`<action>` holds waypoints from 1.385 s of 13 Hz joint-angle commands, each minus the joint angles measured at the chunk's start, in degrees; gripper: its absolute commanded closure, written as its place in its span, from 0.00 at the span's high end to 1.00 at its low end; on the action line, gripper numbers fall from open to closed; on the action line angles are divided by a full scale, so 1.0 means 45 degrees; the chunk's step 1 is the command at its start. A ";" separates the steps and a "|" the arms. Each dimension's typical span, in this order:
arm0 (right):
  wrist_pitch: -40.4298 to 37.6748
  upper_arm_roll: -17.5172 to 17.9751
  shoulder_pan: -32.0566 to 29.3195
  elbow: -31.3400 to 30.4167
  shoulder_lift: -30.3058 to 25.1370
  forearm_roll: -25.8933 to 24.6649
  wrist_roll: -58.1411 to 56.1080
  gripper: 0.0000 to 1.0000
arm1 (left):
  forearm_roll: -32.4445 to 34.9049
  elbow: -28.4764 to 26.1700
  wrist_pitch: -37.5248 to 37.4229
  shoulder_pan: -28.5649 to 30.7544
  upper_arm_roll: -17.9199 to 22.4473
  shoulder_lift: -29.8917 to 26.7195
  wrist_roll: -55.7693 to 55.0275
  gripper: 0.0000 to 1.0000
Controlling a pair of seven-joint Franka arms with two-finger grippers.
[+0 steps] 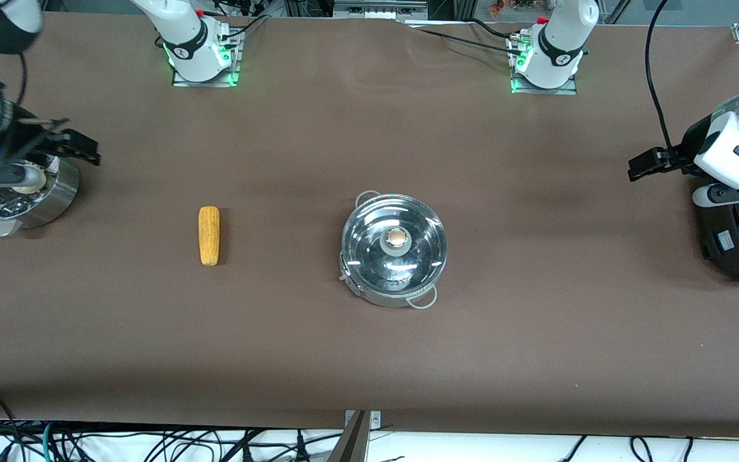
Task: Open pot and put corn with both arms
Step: 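Grasp the lid knob with the left gripper while the right gripper reaches the corn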
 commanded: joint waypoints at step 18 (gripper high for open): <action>1.0677 0.1264 0.0227 -0.3951 0.5682 0.0508 0.2763 1.00 | -0.1102 0.7411 0.2521 -0.8809 0.1492 0.8514 -1.0084 1.00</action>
